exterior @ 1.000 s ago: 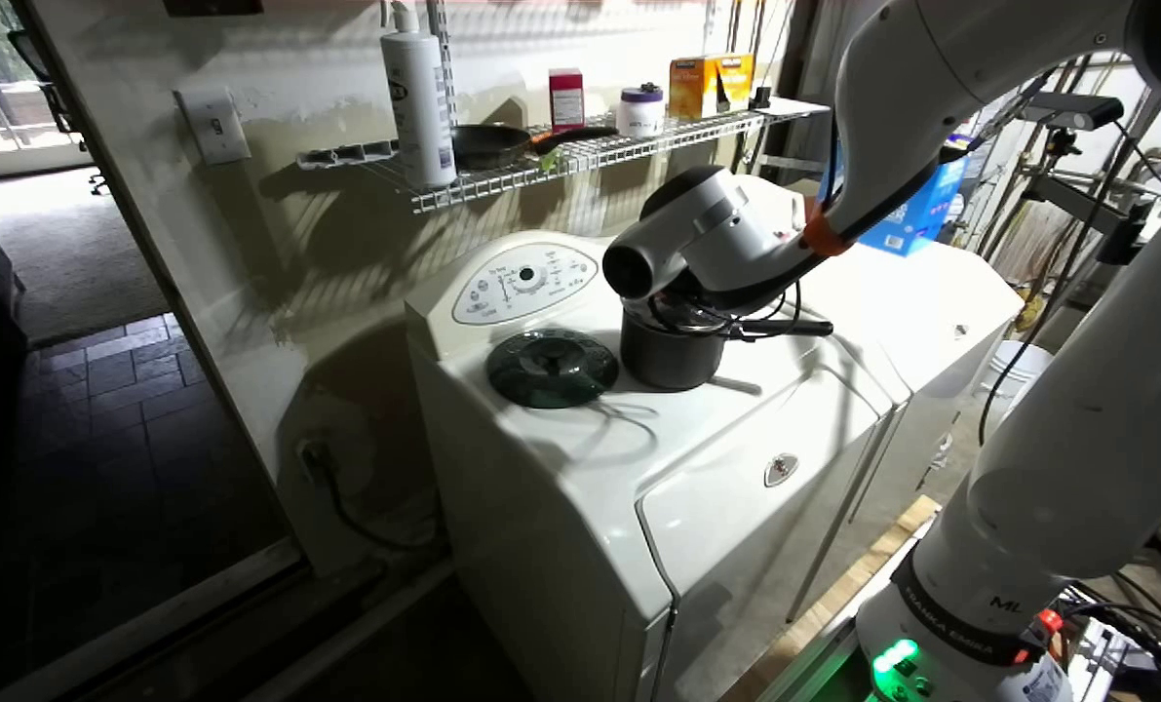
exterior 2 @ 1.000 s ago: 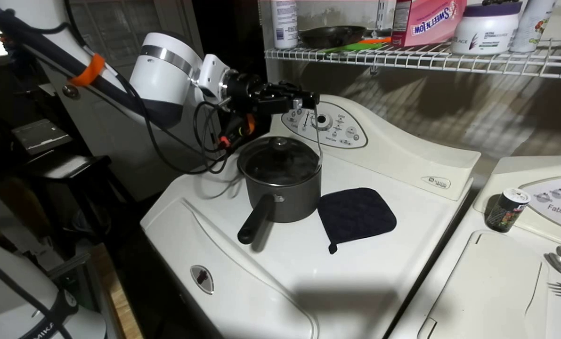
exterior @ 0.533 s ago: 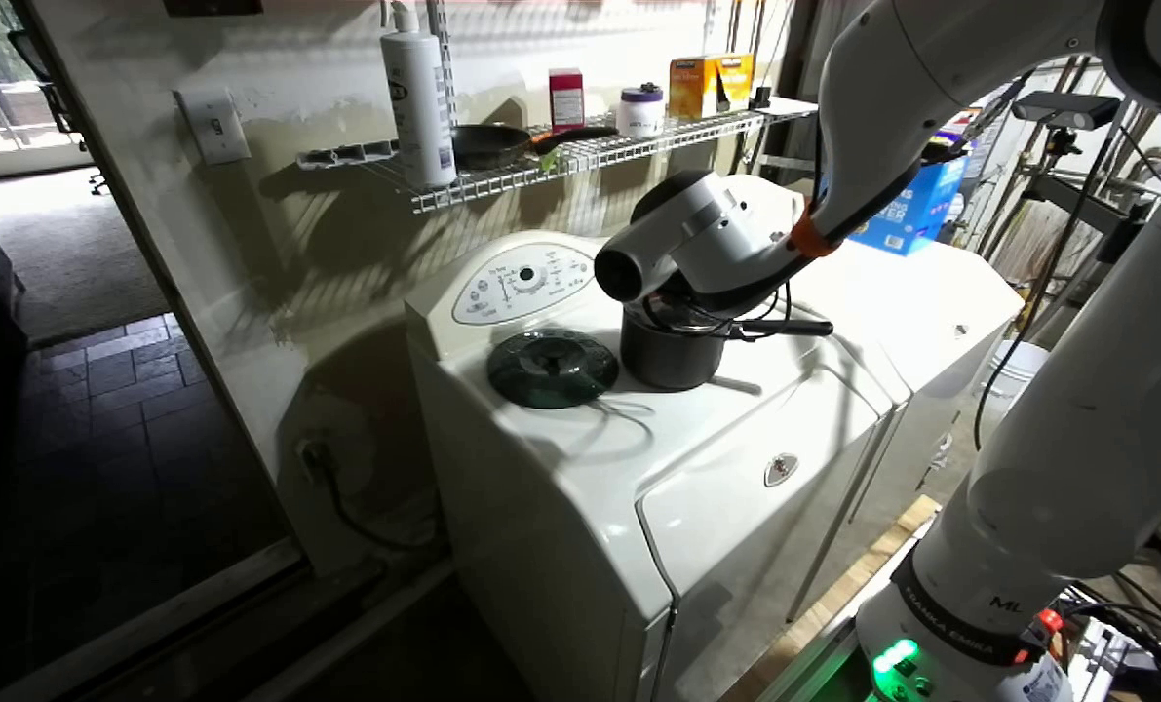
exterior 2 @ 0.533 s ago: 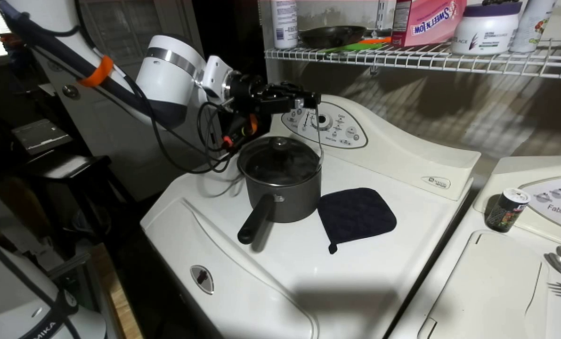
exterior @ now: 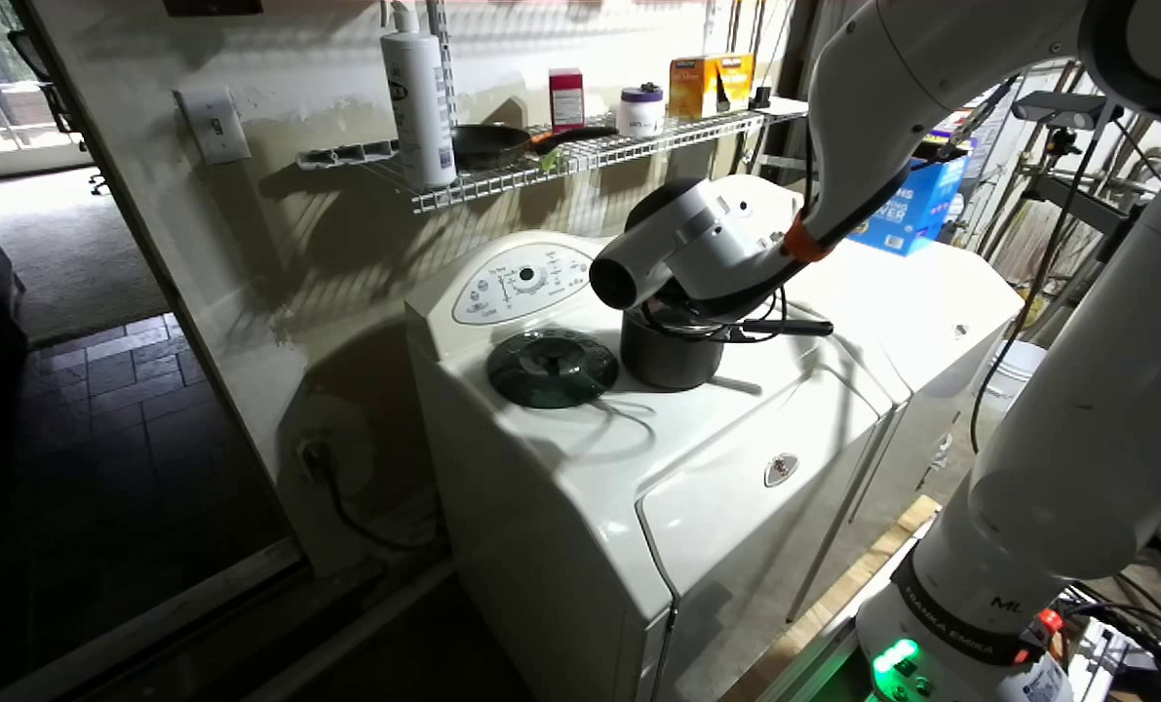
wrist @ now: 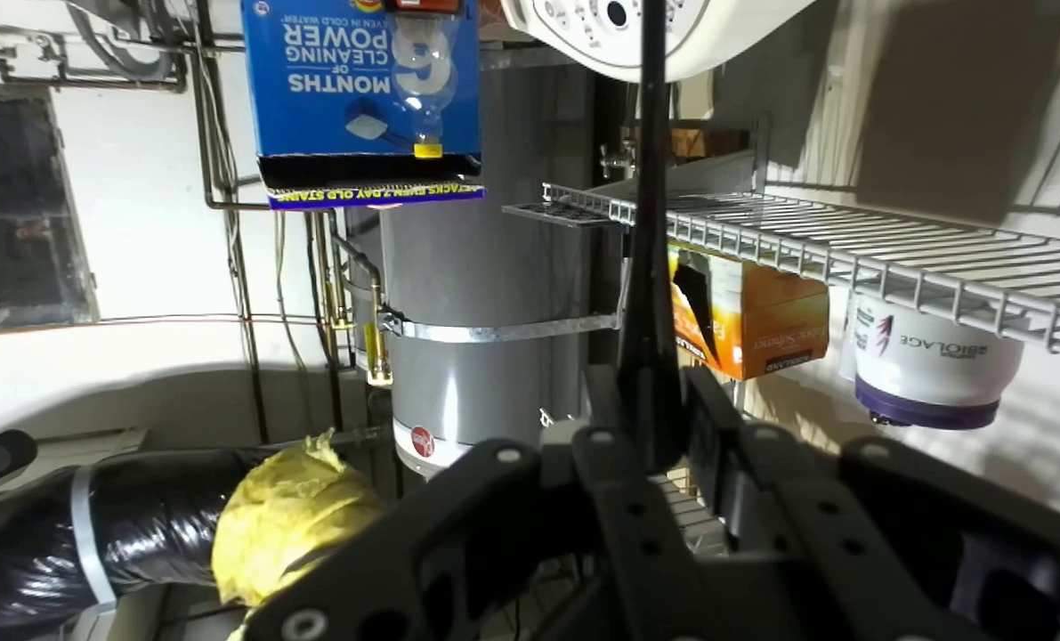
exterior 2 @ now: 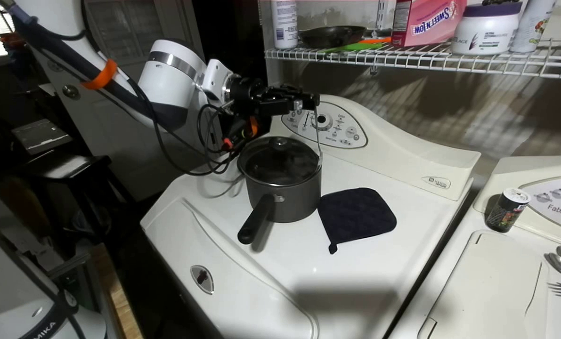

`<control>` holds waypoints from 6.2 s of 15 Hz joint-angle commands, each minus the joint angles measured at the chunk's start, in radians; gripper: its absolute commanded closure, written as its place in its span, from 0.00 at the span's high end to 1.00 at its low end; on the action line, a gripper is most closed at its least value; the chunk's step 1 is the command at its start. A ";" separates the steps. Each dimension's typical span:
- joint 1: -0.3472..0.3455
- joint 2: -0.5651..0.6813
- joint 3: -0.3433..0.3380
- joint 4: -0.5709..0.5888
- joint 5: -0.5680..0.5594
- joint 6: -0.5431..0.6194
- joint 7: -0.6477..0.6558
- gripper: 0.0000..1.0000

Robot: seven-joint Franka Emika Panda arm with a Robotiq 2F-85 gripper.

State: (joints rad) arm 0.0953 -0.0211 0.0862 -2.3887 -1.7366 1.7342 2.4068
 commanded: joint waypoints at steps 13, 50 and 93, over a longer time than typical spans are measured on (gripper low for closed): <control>0.005 0.043 0.010 0.034 0.030 -0.044 -0.010 0.05; 0.015 0.122 0.026 0.075 0.028 -0.136 -0.029 0.05; -0.006 0.224 0.020 0.195 0.105 -0.107 -0.162 0.05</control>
State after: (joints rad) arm 0.0956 0.1769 0.1052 -2.2301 -1.6556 1.6287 2.2723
